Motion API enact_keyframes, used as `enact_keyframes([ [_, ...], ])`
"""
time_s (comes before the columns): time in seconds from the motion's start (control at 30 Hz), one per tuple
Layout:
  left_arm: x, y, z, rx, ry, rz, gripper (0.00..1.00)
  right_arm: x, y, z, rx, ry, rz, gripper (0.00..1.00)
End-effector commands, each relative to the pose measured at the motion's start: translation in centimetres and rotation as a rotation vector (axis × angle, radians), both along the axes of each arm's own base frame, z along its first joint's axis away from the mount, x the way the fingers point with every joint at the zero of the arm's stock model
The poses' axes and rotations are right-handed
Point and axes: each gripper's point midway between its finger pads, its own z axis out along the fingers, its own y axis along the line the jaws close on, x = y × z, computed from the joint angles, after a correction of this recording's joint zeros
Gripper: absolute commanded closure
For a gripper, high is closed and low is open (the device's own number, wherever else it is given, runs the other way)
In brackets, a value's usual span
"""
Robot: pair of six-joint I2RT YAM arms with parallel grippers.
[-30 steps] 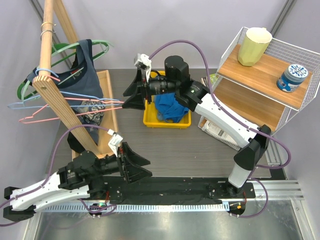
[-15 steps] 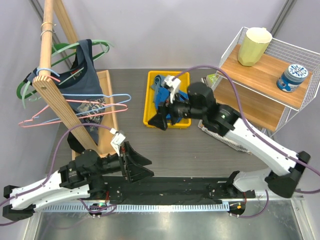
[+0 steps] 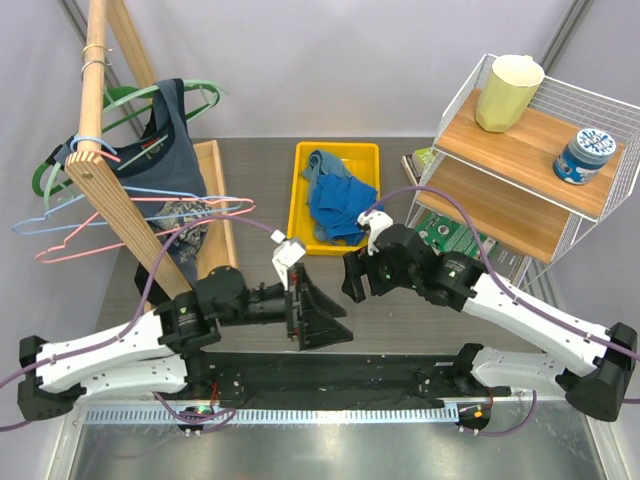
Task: Remove the tank top from the hanger
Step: Pick up the hanger from the clothesline.
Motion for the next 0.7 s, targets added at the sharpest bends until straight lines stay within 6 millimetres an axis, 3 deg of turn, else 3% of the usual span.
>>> enact_keyframes([
  [0.0, -0.2, -2.4, 4.9, -0.09, -0.106, -0.057, 0.19, 1.0, -0.5, 4.2, 0.096, -0.122, -0.064, 0.17],
  [0.03, 0.0, -2.9, 5.1, -0.086, -0.12, -0.056, 0.19, 1.1, -0.6, 4.6, 0.1, -0.131, -0.065, 0.17],
  [0.07, 0.1, -3.1, 7.0, -0.111, -0.142, -0.048, 0.19, 1.0, -0.7, 5.0, 0.109, -0.14, -0.063, 0.17],
  [0.17, 1.8, -4.5, 7.3, -0.048, -0.206, 0.015, 0.19, 0.9, -1.1, 5.1, 0.109, -0.156, -0.063, 0.16],
  [0.2, 2.4, -5.0, 9.3, -0.061, -0.23, 0.037, 0.19, 0.8, -1.4, 5.4, 0.118, -0.168, -0.066, 0.16],
  [0.27, 3.8, -5.4, 9.9, -0.016, -0.264, 0.097, 0.19, 0.7, -2.0, 4.8, 0.105, -0.168, -0.082, 0.15],
  [0.3, 4.1, -5.2, 12.8, -0.06, -0.288, 0.122, 0.18, 0.6, -2.3, 5.0, 0.113, -0.175, -0.087, 0.15],
  [0.33, 5.0, -6.0, 12.8, -0.038, -0.297, 0.155, 0.18, 0.4, -2.5, 4.6, 0.106, -0.17, -0.09, 0.14],
  [0.4, 7.8, -5.9, 14.1, -0.011, -0.316, 0.302, 0.17, 0.2, -2.9, 4.5, 0.109, -0.167, -0.095, 0.14],
  [0.43, 9.0, -6.3, 15.9, -0.02, -0.322, 0.362, 0.16, 0.0, -3.1, 4.5, 0.116, -0.169, -0.099, 0.14],
  [0.5, 12.7, -5.7, 16.2, 0.05, -0.329, 0.54, 0.14, -0.3, -3.4, 4.5, 0.121, -0.168, -0.102, 0.14],
  [0.53, 13.6, -4.6, 19.9, -0.005, -0.328, 0.598, 0.14, -0.5, -3.7, 4.8, 0.135, -0.173, -0.105, 0.14],
  [0.57, 15.6, -5.9, 17.7, 0.082, -0.289, 0.635, 0.14, -0.6, -3.8, 4.9, 0.141, -0.174, -0.106, 0.14],
  [0.6, 18.3, -4.9, 18.3, 0.091, -0.265, 0.715, 0.14, -0.8, -3.9, 5.0, 0.15, -0.171, -0.111, 0.14],
  [0.67, 21.3, -4.9, 19.2, 0.09, -0.219, 0.765, 0.15, -1.1, -4.4, 5.3, 0.166, -0.176, -0.115, 0.14],
])
